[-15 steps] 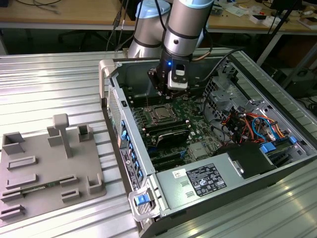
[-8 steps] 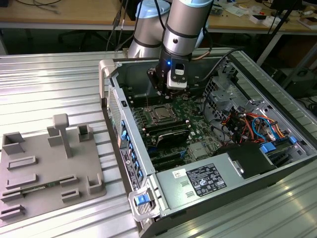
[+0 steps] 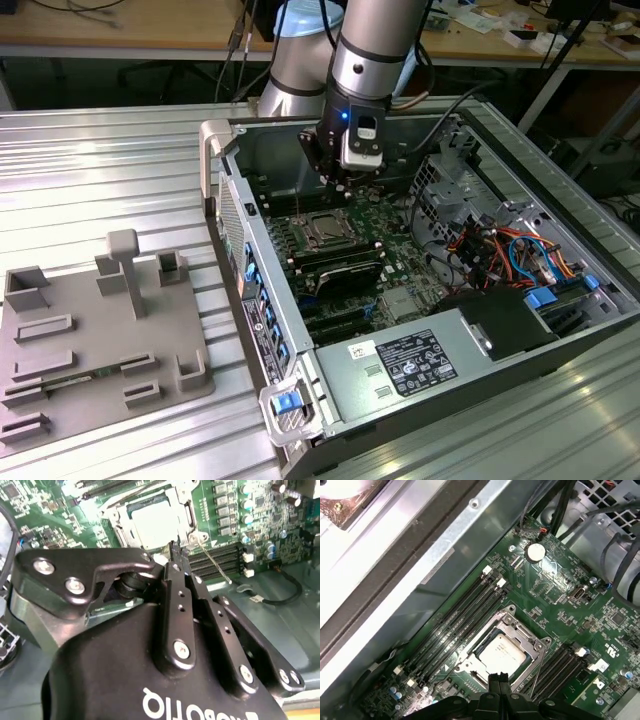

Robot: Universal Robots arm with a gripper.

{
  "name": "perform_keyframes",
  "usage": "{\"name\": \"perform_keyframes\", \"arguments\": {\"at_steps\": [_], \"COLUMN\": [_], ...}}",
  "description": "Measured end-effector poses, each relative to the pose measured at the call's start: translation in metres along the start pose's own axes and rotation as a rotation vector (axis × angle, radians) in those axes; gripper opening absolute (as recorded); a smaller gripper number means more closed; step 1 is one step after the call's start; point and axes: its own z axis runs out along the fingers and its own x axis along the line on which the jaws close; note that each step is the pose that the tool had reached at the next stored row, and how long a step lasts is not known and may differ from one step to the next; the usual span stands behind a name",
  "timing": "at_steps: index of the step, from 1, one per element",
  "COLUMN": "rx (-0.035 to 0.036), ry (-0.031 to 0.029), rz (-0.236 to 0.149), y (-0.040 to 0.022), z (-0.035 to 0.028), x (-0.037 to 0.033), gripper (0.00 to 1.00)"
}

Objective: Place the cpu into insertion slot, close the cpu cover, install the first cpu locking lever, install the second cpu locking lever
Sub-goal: 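Install the first cpu locking lever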

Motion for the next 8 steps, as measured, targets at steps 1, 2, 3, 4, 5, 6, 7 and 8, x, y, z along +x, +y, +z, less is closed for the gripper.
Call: {"name": "perform_keyframes", "arguments": {"at_steps": [1, 2, 3, 4, 5, 6, 7, 8], "rx": [-0.0001, -0.0006, -0.0009, -0.0008, -0.0012, -0.0015, -0.0018, -0.0022], "ry": [-0.0002, -0.0006, -0.0005, -0.0005, -0.0004, -0.0003, 0.0, 0.0002], "rz": [-0.018, -0.059, -0.072, -0.076, -0.079, -0.082, -0.086, -0.09], "y": [0.0, -0.0002, -0.0011, -0.0022, -0.0041, -0.0057, -0.0077, -0.0089], "z": [0.0, 0.0001, 0.0003, 0.0004, 0.0007, 0.0009, 0.0012, 0.0016], "x": [0.0, 0.0002, 0.0009, 0.002, 0.0038, 0.0053, 0.0072, 0.0084], "gripper": [0.11, 0.11, 0.11, 0.11, 0.11, 0.11, 0.11, 0.11]}}
